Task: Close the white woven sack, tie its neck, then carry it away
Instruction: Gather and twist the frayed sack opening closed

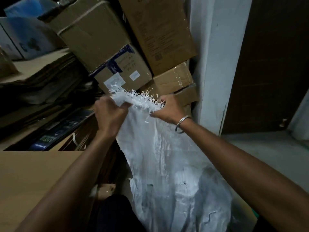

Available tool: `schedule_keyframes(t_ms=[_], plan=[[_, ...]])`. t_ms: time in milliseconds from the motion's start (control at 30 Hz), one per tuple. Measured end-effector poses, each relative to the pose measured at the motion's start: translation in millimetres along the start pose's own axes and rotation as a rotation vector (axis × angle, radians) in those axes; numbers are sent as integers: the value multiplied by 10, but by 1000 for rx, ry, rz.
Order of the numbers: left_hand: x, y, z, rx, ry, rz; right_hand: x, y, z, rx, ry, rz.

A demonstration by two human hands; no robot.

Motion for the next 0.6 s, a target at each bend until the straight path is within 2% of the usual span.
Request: schedule_keyframes(t_ms=[33, 100, 200, 300, 433, 500, 600], plan=[[62, 121, -93, 51, -11, -30, 51, 54, 64, -52, -12, -68], [203, 319, -226, 47, 41, -24, 174, 194, 207, -129, -31, -143], [302, 411, -232, -137, 235, 23, 181, 282, 212, -97, -117, -189], [400, 477, -147, -369, 522, 209, 161, 293, 139, -96, -135, -150], [443, 574, -90, -443, 771, 447, 230, 295, 58, -111, -146, -100], [411, 559, -67, -529, 933, 482, 279, 336, 92, -105, -119, -6], [352, 522, -64, -522, 1073, 674, 352, 391, 130, -21, -27, 120]])
Point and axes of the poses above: each hand's wrist, its own y-axis away from the middle knuckle, its own x-axis out of the palm, z = x × y, the point moved 3 cm from there along -y, towards the middle knuckle, and after that the axes turned 2 degrees about z, right-handed, at the moved point
